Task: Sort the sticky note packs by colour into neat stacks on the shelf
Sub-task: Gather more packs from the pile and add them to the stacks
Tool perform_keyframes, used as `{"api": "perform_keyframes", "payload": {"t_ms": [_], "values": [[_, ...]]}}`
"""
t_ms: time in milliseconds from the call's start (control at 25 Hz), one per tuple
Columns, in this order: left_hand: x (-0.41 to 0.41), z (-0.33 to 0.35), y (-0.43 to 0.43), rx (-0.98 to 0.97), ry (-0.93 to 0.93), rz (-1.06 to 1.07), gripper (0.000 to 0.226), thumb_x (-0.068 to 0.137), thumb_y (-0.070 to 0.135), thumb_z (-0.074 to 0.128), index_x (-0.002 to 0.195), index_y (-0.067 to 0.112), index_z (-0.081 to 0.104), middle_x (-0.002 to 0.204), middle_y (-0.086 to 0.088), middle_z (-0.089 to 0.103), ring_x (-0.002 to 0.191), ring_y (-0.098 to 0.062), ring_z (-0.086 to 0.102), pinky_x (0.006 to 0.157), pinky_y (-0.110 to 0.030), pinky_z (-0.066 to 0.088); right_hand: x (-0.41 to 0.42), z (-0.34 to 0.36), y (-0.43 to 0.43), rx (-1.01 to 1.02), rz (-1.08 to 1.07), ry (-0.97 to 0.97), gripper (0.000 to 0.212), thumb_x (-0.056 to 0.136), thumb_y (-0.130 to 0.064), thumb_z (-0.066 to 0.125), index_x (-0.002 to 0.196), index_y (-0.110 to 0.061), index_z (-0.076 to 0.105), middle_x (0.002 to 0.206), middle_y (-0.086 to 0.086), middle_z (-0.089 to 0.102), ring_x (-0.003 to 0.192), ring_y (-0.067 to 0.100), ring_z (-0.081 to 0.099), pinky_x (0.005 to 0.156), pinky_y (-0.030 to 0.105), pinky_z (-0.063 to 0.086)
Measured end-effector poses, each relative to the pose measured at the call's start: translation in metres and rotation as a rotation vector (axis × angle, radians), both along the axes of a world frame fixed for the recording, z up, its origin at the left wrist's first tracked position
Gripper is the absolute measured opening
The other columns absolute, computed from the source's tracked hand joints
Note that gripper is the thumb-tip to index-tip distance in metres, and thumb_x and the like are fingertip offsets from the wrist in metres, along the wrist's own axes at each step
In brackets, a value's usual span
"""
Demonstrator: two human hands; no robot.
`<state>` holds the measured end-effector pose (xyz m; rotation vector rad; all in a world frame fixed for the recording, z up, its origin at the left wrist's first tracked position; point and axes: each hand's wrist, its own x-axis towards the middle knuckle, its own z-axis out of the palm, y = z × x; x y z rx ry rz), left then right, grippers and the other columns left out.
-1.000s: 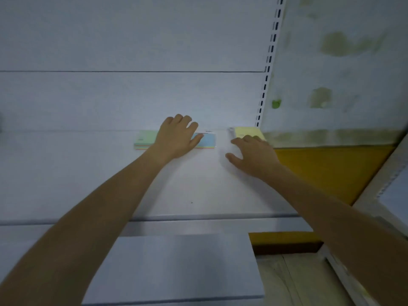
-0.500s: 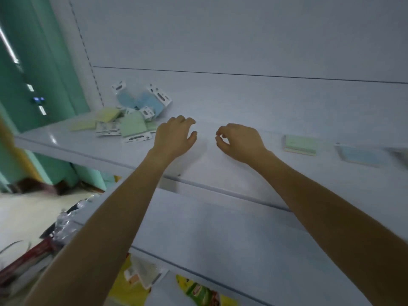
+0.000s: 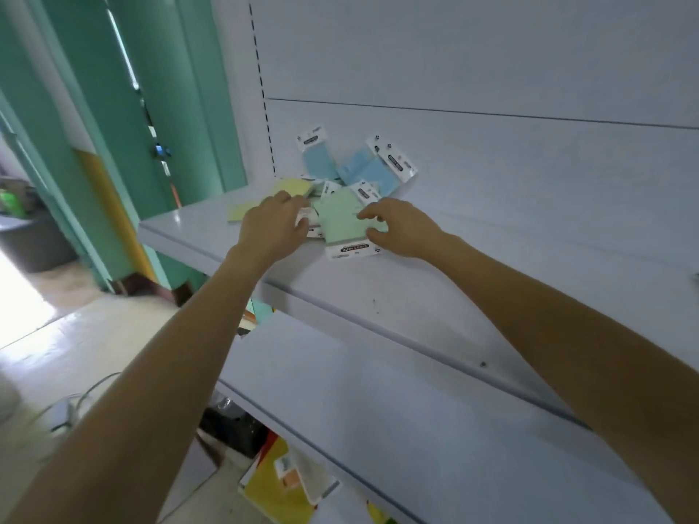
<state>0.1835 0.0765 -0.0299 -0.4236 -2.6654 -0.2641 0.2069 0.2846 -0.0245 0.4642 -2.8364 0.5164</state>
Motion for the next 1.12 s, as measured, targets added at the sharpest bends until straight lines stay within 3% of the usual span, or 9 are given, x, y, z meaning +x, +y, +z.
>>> {"api": "perform_keyframes", "payload": {"t_ms": [200, 480, 640, 720, 800, 880, 960, 1040, 1120], "values": [[-0.067, -0.007, -0.045, -0.032, -0.055, 0.122, 0.039, 0.092, 0.020, 0.044, 0.130, 0.014, 0.047, 0.131, -0.016, 0.050, 0.120, -0.035, 0.048, 0.093, -0.048, 0.044, -0.080, 0.015, -0.028, 0.171, 0.216, -0.353, 0.064, 0.081, 0.002, 0.044, 0.130, -0.039, 0.044, 0.153, -0.003, 0.025, 0.140, 0.019, 0.022, 0.114, 0.041, 0.020], [-0.132, -0.026, -0.087, -0.032, -0.422, 0.314, 0.058, 0.089, 0.056, 0.035, 0.139, 0.027, 0.032, 0.143, -0.016, 0.042, 0.132, -0.037, 0.036, 0.107, -0.047, 0.030, -0.120, 0.034, -0.048, 0.367, 0.207, -0.616, 0.053, 0.080, -0.019, 0.063, 0.120, -0.051, 0.049, 0.151, -0.006, 0.026, 0.138, 0.019, 0.023, 0.109, 0.036, 0.019], [-0.159, -0.020, -0.095, 0.034, -0.482, 0.209, 0.060, 0.085, 0.059, 0.043, 0.135, 0.026, 0.040, 0.146, -0.009, 0.041, 0.132, -0.032, 0.039, 0.109, -0.043, 0.032, -0.115, 0.032, -0.051, 0.317, 0.138, -0.555, 0.045, 0.079, -0.024, 0.066, 0.117, -0.046, 0.054, 0.122, -0.005, 0.044, 0.109, 0.013, 0.042, 0.089, 0.025, 0.030], [-0.163, -0.016, -0.096, 0.083, -0.475, 0.156, 0.059, 0.083, 0.052, 0.054, 0.132, 0.021, 0.044, 0.144, -0.009, 0.044, 0.131, -0.030, 0.041, 0.107, -0.039, 0.033, -0.112, 0.033, -0.054, 0.316, 0.116, -0.529, 0.041, 0.080, -0.023, 0.066, 0.115, -0.041, 0.056, 0.111, -0.007, 0.045, 0.096, 0.010, 0.044, 0.072, 0.020, 0.034], [-0.166, -0.011, -0.100, 0.167, -0.455, 0.079, 0.057, 0.081, 0.039, 0.063, 0.130, 0.016, 0.046, 0.142, -0.010, 0.045, 0.130, -0.029, 0.041, 0.105, -0.035, 0.033, -0.110, 0.035, -0.056, 0.299, 0.051, -0.527, 0.034, 0.080, -0.024, 0.066, 0.109, -0.039, 0.059, 0.105, -0.007, 0.048, 0.086, 0.009, 0.048, 0.067, 0.019, 0.036], [-0.168, -0.006, -0.107, 0.344, -0.435, 0.006, 0.054, 0.079, 0.019, 0.069, 0.129, 0.013, 0.048, 0.137, -0.013, 0.046, 0.127, -0.029, 0.043, 0.102, -0.032, 0.037, -0.108, 0.041, -0.052, 0.173, -0.045, -0.467, 0.019, 0.079, -0.024, 0.066, 0.095, -0.036, 0.065, 0.091, -0.006, 0.053, 0.076, 0.007, 0.051, 0.064, 0.018, 0.038], [-0.169, -0.002, -0.115, 0.618, -0.476, -0.057, 0.054, 0.079, -0.001, 0.062, 0.129, 0.013, 0.049, 0.125, -0.016, 0.047, 0.113, -0.029, 0.048, 0.085, -0.032, 0.046, -0.107, 0.042, -0.043, -0.130, -0.198, -0.351, 0.014, 0.079, -0.020, 0.067, 0.092, -0.022, 0.069, 0.080, -0.006, 0.057, 0.071, 0.007, 0.054, 0.061, 0.017, 0.041], [-0.168, 0.000, -0.121, 0.800, -0.544, -0.111, 0.056, 0.081, -0.010, 0.050, 0.131, 0.016, 0.047, 0.115, -0.014, 0.043, 0.098, -0.026, 0.047, 0.063, -0.026, 0.044, -0.105, 0.036, -0.035, -0.515, -0.384, -0.252, 0.017, 0.079, -0.013, 0.067, 0.094, -0.005, 0.066, 0.079, 0.002, 0.062, 0.068, 0.008, 0.058, 0.058, 0.018, 0.051], [-0.168, -0.001, -0.124, 0.866, -0.553, -0.132, 0.055, 0.082, -0.010, 0.042, 0.129, 0.017, 0.047, 0.110, -0.012, 0.045, 0.092, -0.024, 0.047, 0.058, -0.023, 0.040, -0.099, 0.023, -0.037, -0.731, -0.501, -0.237, 0.009, 0.080, -0.008, 0.065, 0.083, -0.003, 0.059, 0.085, 0.010, 0.061, 0.068, 0.014, 0.061, 0.053, 0.018, 0.055]]}}
